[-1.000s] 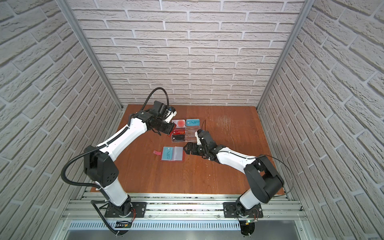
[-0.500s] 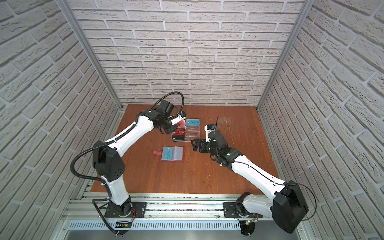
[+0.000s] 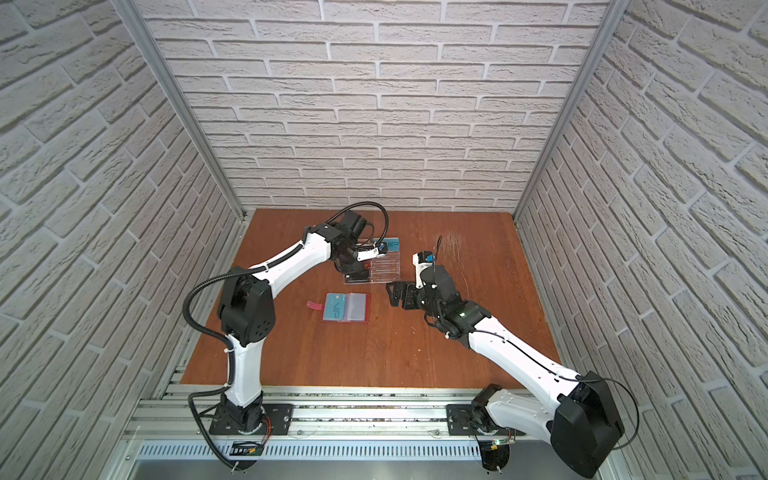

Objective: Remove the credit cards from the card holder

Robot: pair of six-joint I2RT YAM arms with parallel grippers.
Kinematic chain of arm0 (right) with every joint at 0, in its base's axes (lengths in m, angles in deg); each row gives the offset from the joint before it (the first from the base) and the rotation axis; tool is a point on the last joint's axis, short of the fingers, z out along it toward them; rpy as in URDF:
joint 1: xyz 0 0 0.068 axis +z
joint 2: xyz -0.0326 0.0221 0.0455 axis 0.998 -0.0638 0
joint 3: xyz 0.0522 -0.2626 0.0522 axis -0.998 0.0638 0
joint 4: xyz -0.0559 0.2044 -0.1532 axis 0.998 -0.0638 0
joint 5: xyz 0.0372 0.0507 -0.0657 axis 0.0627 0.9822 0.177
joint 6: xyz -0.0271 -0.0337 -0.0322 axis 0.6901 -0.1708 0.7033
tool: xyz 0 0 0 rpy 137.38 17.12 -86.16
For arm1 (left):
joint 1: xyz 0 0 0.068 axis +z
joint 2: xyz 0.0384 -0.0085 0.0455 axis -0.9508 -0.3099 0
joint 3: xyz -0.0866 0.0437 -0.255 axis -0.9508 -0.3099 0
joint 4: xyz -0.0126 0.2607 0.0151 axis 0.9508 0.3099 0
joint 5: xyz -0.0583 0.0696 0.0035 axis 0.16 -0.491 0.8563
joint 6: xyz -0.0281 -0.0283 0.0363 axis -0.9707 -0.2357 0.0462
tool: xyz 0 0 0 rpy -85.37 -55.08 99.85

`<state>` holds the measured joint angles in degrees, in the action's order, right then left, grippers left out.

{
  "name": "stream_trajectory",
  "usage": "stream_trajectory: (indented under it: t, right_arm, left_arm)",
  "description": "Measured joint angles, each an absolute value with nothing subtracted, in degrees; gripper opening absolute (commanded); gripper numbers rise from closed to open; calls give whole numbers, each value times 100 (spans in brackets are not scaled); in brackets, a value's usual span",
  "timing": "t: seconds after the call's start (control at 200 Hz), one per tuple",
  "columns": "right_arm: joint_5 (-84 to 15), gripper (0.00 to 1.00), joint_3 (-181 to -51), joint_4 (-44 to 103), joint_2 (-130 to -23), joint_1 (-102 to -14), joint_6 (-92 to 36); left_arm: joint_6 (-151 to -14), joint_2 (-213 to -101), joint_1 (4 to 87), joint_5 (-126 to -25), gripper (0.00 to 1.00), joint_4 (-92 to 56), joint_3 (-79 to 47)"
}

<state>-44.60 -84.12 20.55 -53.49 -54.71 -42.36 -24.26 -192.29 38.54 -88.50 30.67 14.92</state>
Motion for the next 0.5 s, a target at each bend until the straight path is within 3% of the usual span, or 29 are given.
stream_trajectory:
  t: [0.5]
  right_arm:
    - [-4449,100,-8379,2193,-5447,-5471,-4234]
  left_arm:
    - [-1455,-19338,3915,-8872,0,2862,1492]
